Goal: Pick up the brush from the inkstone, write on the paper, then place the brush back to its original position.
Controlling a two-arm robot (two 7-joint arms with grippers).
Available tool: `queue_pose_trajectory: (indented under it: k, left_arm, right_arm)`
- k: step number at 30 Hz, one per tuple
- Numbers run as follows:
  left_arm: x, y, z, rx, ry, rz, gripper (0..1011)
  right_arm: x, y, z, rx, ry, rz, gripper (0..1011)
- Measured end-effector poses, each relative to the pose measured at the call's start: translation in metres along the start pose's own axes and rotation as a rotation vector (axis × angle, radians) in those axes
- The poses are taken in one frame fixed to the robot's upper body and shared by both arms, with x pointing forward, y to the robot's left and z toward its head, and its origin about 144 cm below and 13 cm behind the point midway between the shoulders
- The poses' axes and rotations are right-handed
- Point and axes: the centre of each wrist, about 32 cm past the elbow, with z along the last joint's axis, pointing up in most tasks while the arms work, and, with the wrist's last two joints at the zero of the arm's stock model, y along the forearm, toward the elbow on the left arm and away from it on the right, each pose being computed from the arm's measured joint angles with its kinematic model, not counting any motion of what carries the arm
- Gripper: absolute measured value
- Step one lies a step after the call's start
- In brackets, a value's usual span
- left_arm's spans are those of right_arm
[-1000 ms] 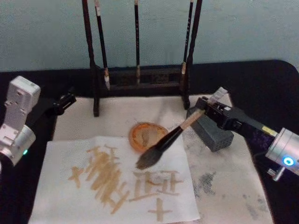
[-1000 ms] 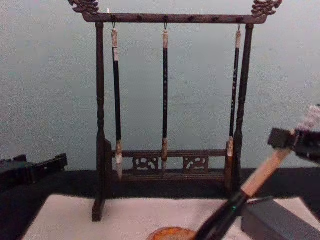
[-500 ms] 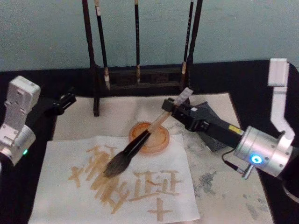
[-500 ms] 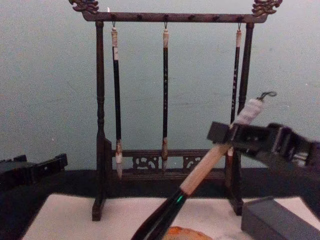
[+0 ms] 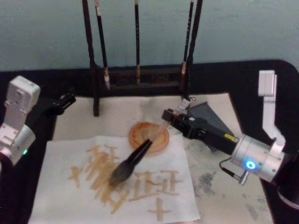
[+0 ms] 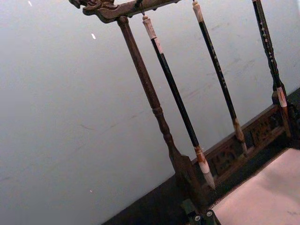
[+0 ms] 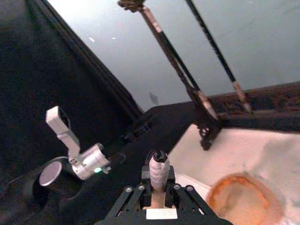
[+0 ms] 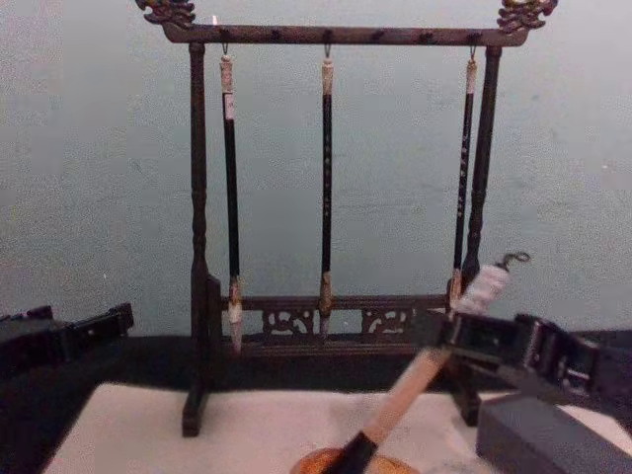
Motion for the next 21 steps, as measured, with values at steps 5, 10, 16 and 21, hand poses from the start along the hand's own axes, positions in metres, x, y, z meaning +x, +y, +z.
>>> queue_pose_trajectory:
  k: [5, 10, 16, 21]
  left_arm:
    - [0.000, 0.000, 0.000, 0.000, 0.000, 0.000, 1002]
    - [0.000, 0.000, 0.000, 0.000, 0.000, 0.000, 1002]
    - [0.000, 0.000, 0.000, 0.000, 0.000, 0.000, 1002]
    - [0.000, 0.000, 0.000, 0.000, 0.000, 0.000, 1002]
  right_arm:
    - [0.007, -0.011, -0.001, 0.008, 0.008, -0.033, 176]
    - [0.012, -0.024, -0.001, 0.019, 0.009, -0.067, 176]
    - [0.017, -0.044, 0.000, 0.044, 0.014, -0.103, 176]
    - [0.020, -0.062, 0.003, 0.078, 0.018, -0.129, 176]
